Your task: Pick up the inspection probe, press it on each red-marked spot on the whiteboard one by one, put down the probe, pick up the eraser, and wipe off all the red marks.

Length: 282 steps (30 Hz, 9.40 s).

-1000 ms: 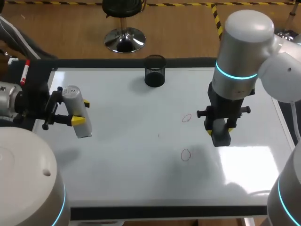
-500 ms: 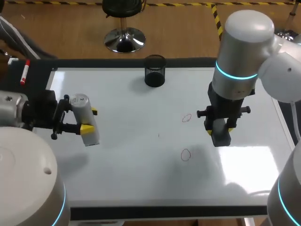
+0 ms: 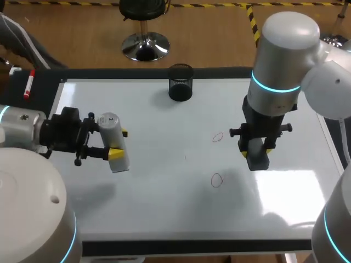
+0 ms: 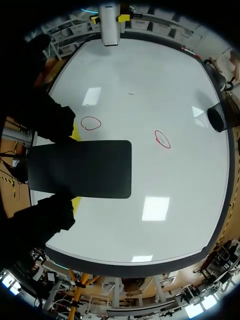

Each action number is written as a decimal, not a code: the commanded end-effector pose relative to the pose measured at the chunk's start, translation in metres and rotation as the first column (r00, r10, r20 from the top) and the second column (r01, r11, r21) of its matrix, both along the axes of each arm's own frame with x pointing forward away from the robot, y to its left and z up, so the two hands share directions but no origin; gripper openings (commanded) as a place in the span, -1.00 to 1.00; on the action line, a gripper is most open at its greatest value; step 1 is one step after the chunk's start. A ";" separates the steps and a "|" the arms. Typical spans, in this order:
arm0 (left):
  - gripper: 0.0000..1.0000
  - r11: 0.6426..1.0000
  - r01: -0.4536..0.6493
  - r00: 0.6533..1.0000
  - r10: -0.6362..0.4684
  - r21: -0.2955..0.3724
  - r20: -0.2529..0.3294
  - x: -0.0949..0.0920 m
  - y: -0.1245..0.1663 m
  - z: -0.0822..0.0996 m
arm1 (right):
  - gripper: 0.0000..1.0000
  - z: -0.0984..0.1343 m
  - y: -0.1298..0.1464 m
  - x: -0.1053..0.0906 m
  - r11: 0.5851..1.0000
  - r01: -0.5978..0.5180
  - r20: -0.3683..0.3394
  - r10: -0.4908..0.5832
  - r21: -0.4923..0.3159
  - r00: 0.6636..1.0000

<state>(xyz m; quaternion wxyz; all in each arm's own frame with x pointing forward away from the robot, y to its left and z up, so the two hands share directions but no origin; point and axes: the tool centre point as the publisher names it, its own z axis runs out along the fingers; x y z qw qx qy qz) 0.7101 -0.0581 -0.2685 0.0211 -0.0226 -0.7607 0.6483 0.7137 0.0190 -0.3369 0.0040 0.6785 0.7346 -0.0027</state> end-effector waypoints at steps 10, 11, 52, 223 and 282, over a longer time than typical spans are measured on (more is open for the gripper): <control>-1.00 1.000 0.014 1.000 -0.014 -0.007 0.004 0.005 -0.038 0.005 | -1.00 0.000 -0.002 -0.001 1.000 -0.001 0.002 0.001 0.004 1.000; -1.00 1.000 0.015 1.000 -0.015 -0.006 0.004 0.003 -0.041 0.006 | -1.00 0.000 -0.002 -0.001 1.000 -0.001 0.002 0.001 0.004 1.000; -1.00 0.998 0.053 0.999 -0.053 -0.017 0.014 -0.022 -0.093 -0.013 | -1.00 0.007 -0.035 -0.014 0.998 -0.058 0.019 0.058 0.008 0.998; -1.00 0.970 0.239 0.970 -0.240 -0.053 -0.024 -0.008 -0.269 -0.078 | -1.00 0.007 -0.050 -0.017 0.997 -0.070 0.021 0.070 0.005 0.997; -1.00 0.970 0.229 0.972 -0.232 -0.081 -0.026 -0.020 -0.265 -0.063 | -1.00 0.007 -0.050 -0.017 0.997 -0.070 0.021 0.070 0.005 0.997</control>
